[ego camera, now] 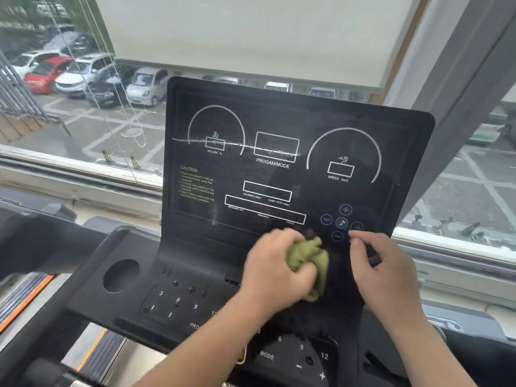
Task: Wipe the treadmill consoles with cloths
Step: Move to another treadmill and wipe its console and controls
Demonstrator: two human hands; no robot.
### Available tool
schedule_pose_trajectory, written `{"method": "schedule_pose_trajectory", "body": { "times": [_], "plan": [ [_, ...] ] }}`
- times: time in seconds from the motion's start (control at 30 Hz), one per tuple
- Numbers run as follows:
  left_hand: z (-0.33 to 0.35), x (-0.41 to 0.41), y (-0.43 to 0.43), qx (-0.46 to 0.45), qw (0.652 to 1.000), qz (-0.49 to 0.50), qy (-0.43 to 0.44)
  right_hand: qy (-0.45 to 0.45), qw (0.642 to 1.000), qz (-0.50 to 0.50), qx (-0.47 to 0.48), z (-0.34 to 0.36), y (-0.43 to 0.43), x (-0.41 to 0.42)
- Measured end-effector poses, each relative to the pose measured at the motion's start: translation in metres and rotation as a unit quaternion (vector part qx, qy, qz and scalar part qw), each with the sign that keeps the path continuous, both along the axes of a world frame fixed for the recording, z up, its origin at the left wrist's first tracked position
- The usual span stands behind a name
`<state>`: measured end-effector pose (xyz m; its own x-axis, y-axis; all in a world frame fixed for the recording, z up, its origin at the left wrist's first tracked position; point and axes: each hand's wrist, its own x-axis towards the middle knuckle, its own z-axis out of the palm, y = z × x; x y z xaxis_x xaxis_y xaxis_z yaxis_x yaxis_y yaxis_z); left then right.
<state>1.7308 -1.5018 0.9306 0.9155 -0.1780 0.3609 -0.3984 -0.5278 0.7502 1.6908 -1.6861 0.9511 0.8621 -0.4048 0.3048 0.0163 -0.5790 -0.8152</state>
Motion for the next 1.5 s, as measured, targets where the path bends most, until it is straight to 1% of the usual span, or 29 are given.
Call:
{"method": "schedule_pose_trajectory", "body": {
  "times": [0.1, 0.13, 0.2, 0.3, 0.4, 0.57, 0.7, 0.8, 0.87, 0.97, 1.1, 1.2, 1.3, 1.4, 1.5],
  "plan": [
    [0.002, 0.030, 0.050, -0.011, 0.988, 0.156, 0.018, 0.028, 0.999, -0.007, 0.034, -0.010, -0.003, -0.007],
    [0.000, 0.038, 0.064, 0.003, 0.982, 0.188, 0.034, 0.037, 0.998, -0.019, 0.039, -0.015, -0.004, -0.009],
    [-0.010, 0.043, 0.076, 0.055, 0.973, 0.217, 0.054, 0.054, 0.996, -0.048, 0.055, -0.023, -0.007, -0.014],
    [-0.028, 0.033, 0.061, 0.128, 0.971, 0.197, 0.038, 0.058, 0.993, -0.068, 0.081, -0.029, -0.008, -0.022],
    [-0.038, 0.019, 0.032, 0.163, 0.976, 0.147, 0.006, 0.057, 0.993, -0.051, 0.094, -0.026, -0.006, -0.030],
    [-0.039, 0.000, -0.015, 0.186, 0.980, 0.062, -0.025, 0.066, 0.989, -0.053, 0.119, -0.028, -0.008, -0.039],
    [-0.042, -0.011, -0.047, 0.223, 0.974, 0.002, -0.043, 0.089, 0.986, -0.060, 0.130, -0.032, -0.010, -0.044],
    [-0.046, -0.015, -0.055, 0.244, 0.966, -0.043, -0.073, 0.110, 0.985, -0.066, 0.117, -0.031, -0.010, -0.047],
    [-0.046, -0.013, -0.055, 0.249, 0.962, -0.070, -0.086, 0.108, 0.985, -0.078, 0.113, -0.028, -0.008, -0.048],
    [-0.041, -0.005, -0.050, 0.240, 0.963, -0.082, -0.089, 0.111, 0.984, -0.082, 0.116, -0.023, 0.002, -0.046],
    [-0.036, 0.009, -0.026, 0.185, 0.978, -0.076, -0.055, 0.118, 0.985, -0.064, 0.107, -0.014, 0.024, -0.037],
    [-0.037, 0.028, 0.015, 0.164, 0.984, -0.056, -0.040, 0.123, 0.987, -0.041, 0.099, -0.010, 0.051, -0.025],
    [-0.038, 0.049, 0.068, 0.156, 0.987, -0.022, -0.029, 0.124, 0.988, -0.023, 0.094, -0.013, 0.088, -0.010],
    [-0.035, 0.068, 0.122, 0.148, 0.989, 0.010, -0.014, 0.129, 0.985, -0.008, 0.115, -0.020, 0.132, 0.004],
    [-0.033, 0.082, 0.167, 0.175, 0.984, 0.012, 0.015, 0.148, 0.980, 0.012, 0.133, -0.024, 0.172, 0.014]
  ]
}}
